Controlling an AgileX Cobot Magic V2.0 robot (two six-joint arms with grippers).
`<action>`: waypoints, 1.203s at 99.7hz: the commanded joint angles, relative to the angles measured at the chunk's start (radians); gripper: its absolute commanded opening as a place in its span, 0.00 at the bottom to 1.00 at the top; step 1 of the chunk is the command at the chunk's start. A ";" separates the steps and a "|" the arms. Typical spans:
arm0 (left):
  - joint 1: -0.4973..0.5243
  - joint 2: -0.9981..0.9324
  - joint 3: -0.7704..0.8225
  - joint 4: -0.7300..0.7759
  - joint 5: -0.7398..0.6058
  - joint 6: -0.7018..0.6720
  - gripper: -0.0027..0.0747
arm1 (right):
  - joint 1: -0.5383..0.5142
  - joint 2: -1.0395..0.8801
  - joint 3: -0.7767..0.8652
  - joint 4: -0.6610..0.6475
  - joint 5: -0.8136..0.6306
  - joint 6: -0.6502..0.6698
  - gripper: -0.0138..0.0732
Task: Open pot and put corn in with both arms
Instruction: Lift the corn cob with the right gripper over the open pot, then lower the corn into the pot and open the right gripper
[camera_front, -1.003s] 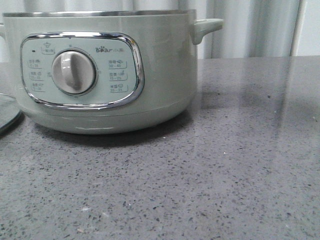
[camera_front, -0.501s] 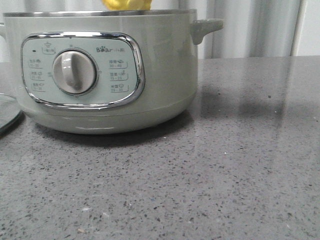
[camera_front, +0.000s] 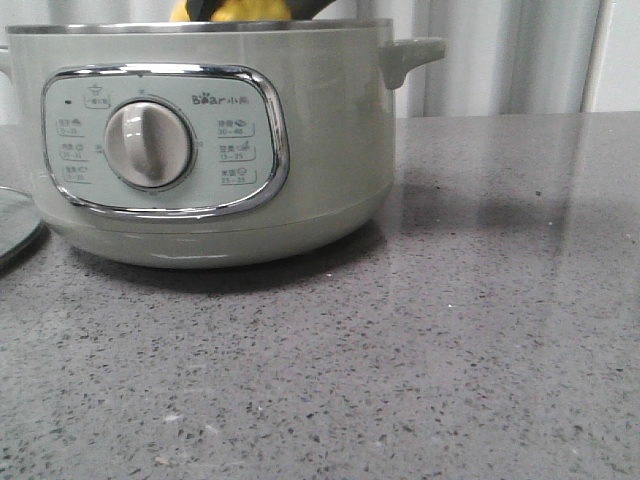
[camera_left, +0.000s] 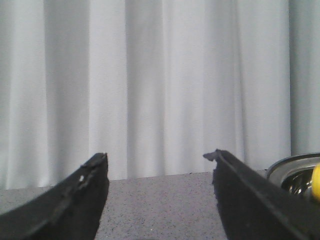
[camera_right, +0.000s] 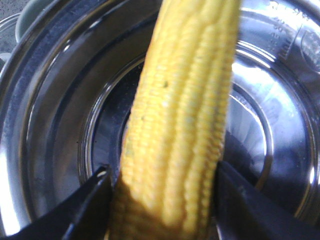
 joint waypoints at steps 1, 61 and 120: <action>0.000 -0.006 -0.038 -0.005 -0.083 -0.007 0.56 | 0.000 -0.047 -0.039 0.013 -0.039 -0.011 0.55; 0.000 -0.012 -0.038 -0.005 -0.085 -0.007 0.55 | 0.000 -0.109 -0.038 -0.101 -0.019 -0.011 0.29; -0.001 -0.148 -0.038 0.131 0.003 -0.094 0.01 | 0.000 -0.372 0.188 -0.225 -0.191 -0.011 0.08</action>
